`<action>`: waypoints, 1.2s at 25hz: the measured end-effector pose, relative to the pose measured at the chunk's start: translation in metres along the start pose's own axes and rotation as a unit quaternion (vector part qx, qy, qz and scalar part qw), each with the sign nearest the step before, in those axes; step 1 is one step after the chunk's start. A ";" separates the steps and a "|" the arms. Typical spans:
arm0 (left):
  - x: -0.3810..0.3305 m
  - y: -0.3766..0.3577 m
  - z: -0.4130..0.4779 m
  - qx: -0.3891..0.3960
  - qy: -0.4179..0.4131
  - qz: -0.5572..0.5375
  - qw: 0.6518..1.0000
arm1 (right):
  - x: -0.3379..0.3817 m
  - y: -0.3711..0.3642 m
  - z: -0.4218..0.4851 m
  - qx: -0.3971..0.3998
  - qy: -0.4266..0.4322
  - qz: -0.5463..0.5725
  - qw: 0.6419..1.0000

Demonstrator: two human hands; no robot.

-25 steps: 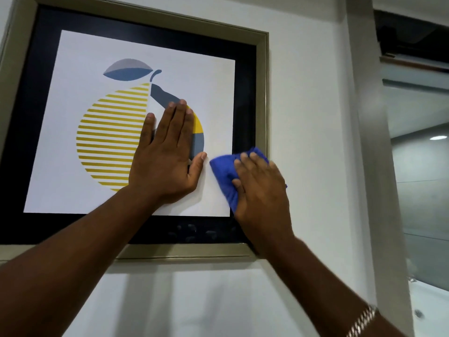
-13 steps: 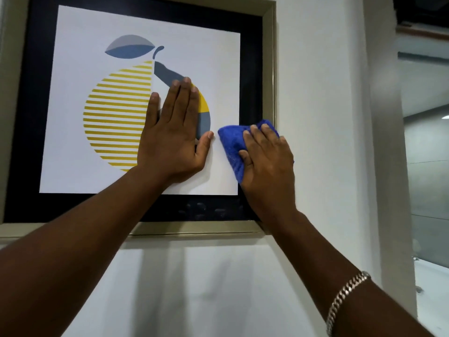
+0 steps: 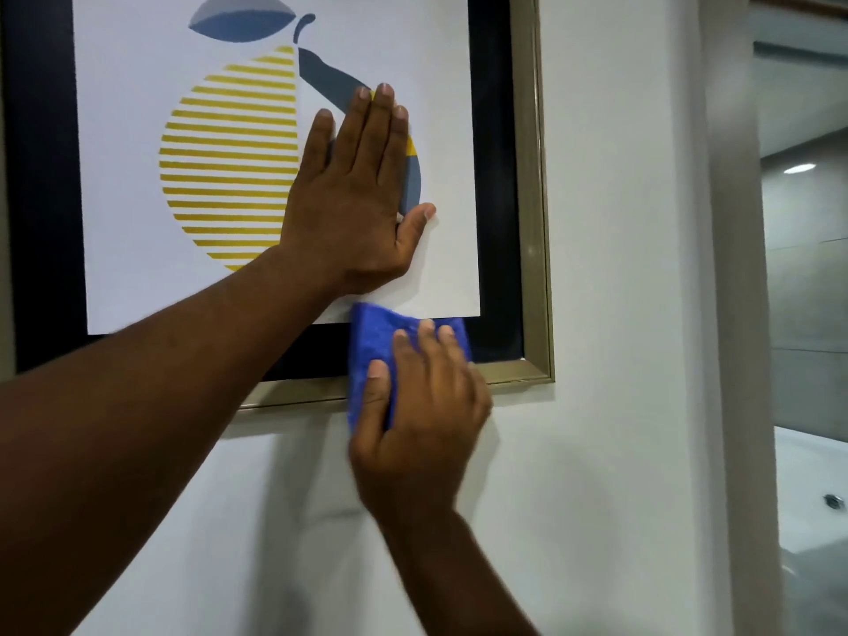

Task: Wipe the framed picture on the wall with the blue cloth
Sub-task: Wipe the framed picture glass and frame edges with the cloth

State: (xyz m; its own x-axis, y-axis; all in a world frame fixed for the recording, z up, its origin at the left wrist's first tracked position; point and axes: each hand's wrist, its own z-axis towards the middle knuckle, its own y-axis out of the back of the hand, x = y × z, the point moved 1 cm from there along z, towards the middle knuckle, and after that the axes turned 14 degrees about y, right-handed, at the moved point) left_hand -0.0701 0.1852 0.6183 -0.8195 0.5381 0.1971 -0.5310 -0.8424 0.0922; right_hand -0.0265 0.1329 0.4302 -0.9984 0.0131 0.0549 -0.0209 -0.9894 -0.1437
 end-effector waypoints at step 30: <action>0.002 0.001 -0.005 -0.005 -0.007 0.005 1.000 | -0.093 0.045 0.015 0.030 0.103 -0.036 0.994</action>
State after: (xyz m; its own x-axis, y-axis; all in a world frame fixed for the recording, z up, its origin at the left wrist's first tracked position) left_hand -0.0736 0.1859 0.6135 -0.8213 0.5295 0.2124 -0.5253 -0.8471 0.0806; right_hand 0.0665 0.0847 0.4339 -0.9841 0.1068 -0.1419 -0.0949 -0.9916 -0.0876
